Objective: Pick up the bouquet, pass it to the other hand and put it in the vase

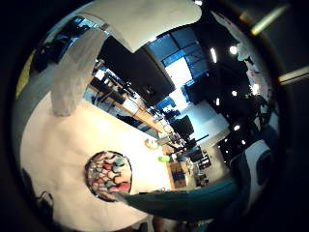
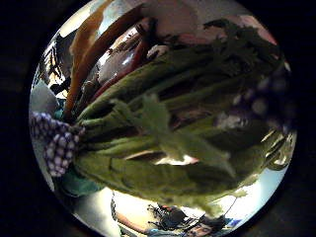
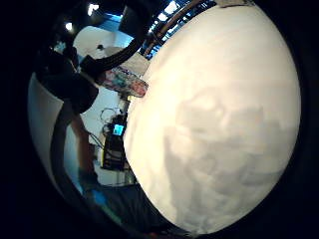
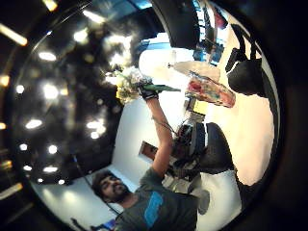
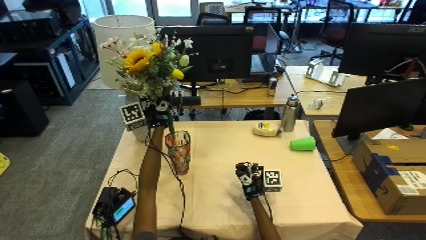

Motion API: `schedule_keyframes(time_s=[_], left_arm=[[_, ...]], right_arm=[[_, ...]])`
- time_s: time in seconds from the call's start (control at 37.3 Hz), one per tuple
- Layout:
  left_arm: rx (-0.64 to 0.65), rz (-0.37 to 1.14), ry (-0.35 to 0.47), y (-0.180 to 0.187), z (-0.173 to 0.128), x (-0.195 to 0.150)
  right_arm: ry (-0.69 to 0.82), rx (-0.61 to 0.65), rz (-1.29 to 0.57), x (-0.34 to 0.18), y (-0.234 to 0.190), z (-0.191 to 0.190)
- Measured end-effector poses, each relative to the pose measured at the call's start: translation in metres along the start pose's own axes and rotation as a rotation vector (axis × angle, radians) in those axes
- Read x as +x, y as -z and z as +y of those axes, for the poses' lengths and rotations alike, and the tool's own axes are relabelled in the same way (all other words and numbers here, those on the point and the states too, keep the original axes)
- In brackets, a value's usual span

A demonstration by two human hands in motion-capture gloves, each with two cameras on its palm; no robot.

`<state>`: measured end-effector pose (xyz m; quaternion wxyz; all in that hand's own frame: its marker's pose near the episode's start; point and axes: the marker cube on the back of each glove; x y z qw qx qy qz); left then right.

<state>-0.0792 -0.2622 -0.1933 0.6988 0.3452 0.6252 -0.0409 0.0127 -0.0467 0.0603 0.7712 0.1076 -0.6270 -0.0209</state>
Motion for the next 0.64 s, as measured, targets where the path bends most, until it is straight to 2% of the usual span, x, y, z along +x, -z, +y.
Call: schedule_keyframes(time_s=[0.11, 0.19, 0.32, 0.4, 0.48, 0.59, 0.64], left_arm=[[-0.001, -0.041, 0.066, -0.005, -0.001, -0.018], [-0.039, -0.081, 0.112, -0.011, 0.006, -0.029], [-0.233, -0.155, 0.223, -0.02, 0.027, -0.063], [-0.338, -0.294, 0.257, -0.02, 0.044, -0.088], [-0.399, -0.413, 0.255, -0.013, 0.072, -0.104], [-0.401, -0.275, 0.197, 0.002, 0.11, -0.088], [-0.398, -0.286, 0.199, 0.008, 0.118, -0.091]], right_arm=[[-0.097, 0.026, 0.082, 0.014, 0.006, 0.003], [-0.097, 0.03, 0.101, 0.019, 0.007, 0.004], [-0.108, 0.017, 0.146, 0.027, 0.006, 0.008], [-0.161, 0.016, 0.173, 0.031, 0.005, 0.012], [-0.107, 0.008, 0.15, 0.025, 0.001, 0.012], [-0.026, 0.004, 0.144, 0.021, -0.001, 0.009], [-0.003, 0.001, 0.13, 0.019, -0.002, 0.009]])
